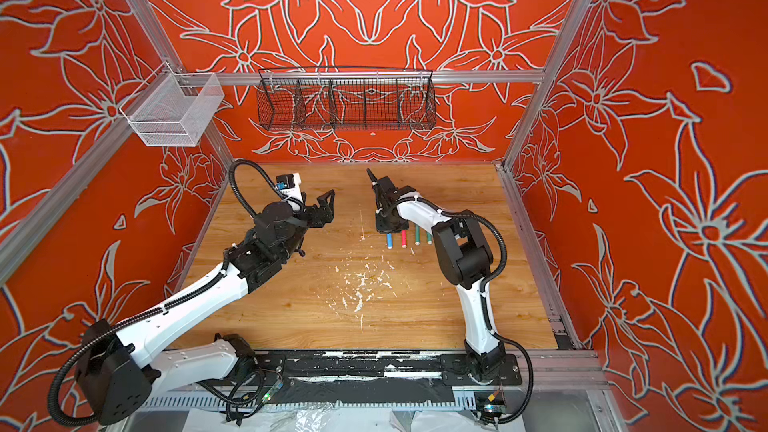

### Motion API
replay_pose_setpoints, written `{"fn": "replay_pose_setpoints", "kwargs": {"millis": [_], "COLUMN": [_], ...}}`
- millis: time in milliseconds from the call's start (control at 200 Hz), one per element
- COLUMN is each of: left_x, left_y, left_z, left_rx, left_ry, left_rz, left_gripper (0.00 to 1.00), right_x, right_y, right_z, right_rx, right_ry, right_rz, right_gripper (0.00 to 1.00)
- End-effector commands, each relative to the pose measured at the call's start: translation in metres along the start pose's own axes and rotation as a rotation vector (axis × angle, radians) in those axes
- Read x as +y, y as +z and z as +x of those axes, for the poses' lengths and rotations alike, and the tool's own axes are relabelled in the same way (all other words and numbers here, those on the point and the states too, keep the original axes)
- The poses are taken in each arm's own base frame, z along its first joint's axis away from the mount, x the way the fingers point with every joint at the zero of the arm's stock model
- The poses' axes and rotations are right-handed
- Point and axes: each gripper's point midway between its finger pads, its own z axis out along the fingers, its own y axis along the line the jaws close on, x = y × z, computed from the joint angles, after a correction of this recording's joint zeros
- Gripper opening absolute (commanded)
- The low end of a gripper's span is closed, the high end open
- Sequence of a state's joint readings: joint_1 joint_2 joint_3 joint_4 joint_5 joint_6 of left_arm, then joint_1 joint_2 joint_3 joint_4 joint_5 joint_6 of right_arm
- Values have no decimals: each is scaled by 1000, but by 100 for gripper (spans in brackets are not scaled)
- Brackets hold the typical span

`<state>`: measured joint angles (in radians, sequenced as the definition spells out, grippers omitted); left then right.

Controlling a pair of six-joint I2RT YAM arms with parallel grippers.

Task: Insert the pens into the pen caps
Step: 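Carry the blue marker with the right gripper and lower it beside the pink marker, then release the blue marker on the table and lift the right gripper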

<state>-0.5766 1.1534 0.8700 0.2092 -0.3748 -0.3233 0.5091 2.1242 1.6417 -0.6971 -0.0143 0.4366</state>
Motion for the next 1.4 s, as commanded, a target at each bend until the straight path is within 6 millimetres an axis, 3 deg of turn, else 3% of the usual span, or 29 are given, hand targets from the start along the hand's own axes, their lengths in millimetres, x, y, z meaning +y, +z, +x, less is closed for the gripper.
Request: {"fn": "replay_pose_setpoints", "kwargs": {"millis": [0,560,841,1001,1396], "left_x": [-3,-4,-3,-2,-2], "left_y": [1,-3,-7,-7,-3], "left_z": [-7,-13,-19,-20,-10], "left_rx": [-10,-23,-40,-44,-20], "left_ry": [-21,-27,-23,-20,-24], "left_rz": [5,11,11,9,6], "left_gripper": [87,87,87,87,87], "right_x": [-13,-26,-21,-17,-6], "right_y": [15,28,25,11,-46], "right_z": [9,11,10,5,-17], "right_rx": [29,23,28,3,-111], "right_ry": [34,118,141,143,88], "right_rz": [58,140,122,95,34], "right_gripper": [6,18,25,29,35]}}
